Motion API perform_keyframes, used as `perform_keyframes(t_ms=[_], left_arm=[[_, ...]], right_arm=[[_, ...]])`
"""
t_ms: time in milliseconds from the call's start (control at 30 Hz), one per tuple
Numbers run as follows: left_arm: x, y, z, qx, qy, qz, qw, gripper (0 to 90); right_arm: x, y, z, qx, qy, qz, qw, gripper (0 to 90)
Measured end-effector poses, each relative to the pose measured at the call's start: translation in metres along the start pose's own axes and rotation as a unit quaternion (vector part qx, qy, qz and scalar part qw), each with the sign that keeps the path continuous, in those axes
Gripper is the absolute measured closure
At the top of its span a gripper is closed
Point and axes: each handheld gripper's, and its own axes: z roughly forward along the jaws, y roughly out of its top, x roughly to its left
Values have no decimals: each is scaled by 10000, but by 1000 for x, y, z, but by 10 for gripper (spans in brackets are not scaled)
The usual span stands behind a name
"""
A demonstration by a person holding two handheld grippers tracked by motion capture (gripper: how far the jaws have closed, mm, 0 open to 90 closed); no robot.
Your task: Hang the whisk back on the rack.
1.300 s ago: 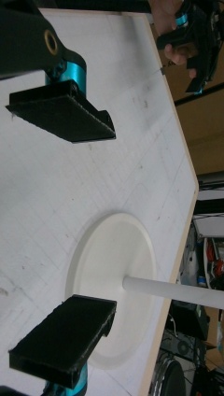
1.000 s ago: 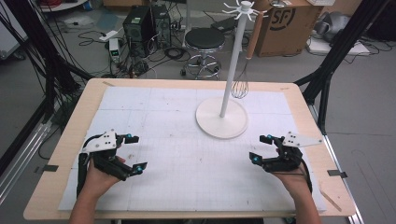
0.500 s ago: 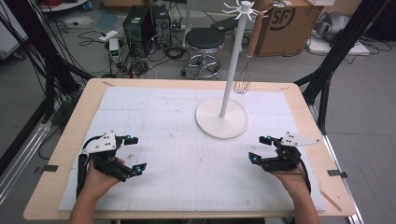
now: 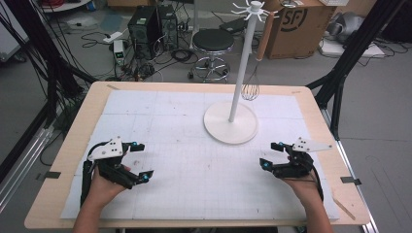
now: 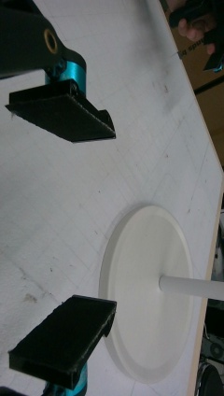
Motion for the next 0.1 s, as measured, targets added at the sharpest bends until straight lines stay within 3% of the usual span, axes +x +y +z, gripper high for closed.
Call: perform_keyframes(t_ms=[100], left_arm=[[1,-4,3,113,42,-84,9999,16]], right_arm=[[-1,0,0,28,-17,5,10000,145]])
